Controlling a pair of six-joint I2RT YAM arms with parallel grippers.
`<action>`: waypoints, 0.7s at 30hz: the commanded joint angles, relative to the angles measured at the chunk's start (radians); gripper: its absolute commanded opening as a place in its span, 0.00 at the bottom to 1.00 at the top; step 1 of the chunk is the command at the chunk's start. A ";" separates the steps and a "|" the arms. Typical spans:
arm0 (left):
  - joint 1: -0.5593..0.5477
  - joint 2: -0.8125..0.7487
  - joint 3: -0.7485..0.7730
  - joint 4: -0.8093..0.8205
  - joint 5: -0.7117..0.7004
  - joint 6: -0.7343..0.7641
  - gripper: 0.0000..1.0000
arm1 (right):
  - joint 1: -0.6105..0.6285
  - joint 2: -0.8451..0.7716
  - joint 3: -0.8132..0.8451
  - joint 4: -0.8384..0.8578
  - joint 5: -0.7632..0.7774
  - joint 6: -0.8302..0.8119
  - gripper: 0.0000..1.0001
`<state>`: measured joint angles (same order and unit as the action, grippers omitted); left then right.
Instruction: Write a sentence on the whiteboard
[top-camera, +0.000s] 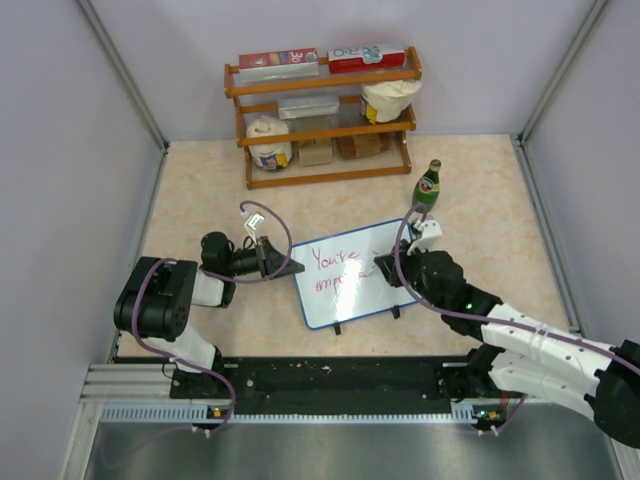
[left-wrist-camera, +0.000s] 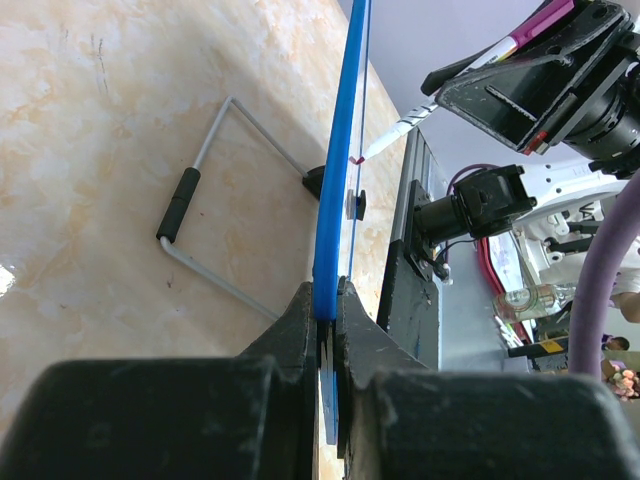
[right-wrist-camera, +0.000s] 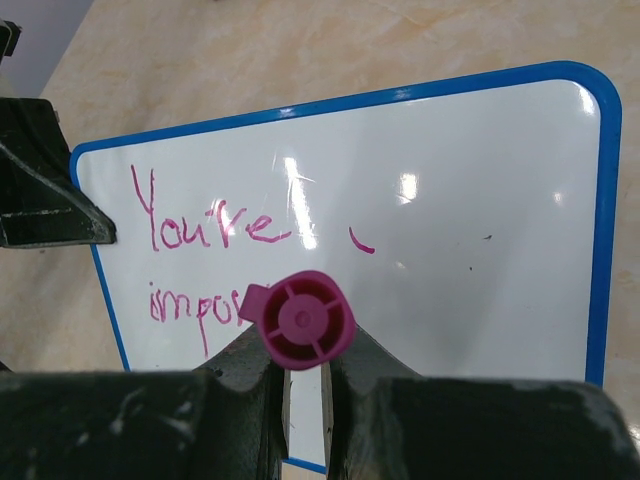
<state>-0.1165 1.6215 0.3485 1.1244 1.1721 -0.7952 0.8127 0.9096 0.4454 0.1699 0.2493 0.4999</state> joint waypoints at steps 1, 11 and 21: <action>0.015 0.012 -0.003 0.051 -0.052 0.051 0.00 | -0.015 -0.034 -0.011 -0.010 0.007 -0.012 0.00; 0.015 0.014 -0.003 0.051 -0.052 0.050 0.00 | -0.015 -0.046 0.022 0.019 0.024 -0.009 0.00; 0.015 0.014 -0.003 0.051 -0.051 0.051 0.00 | -0.020 -0.034 0.047 0.046 0.053 -0.012 0.00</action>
<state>-0.1165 1.6215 0.3485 1.1255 1.1732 -0.7952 0.8070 0.8837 0.4458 0.1593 0.2783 0.4984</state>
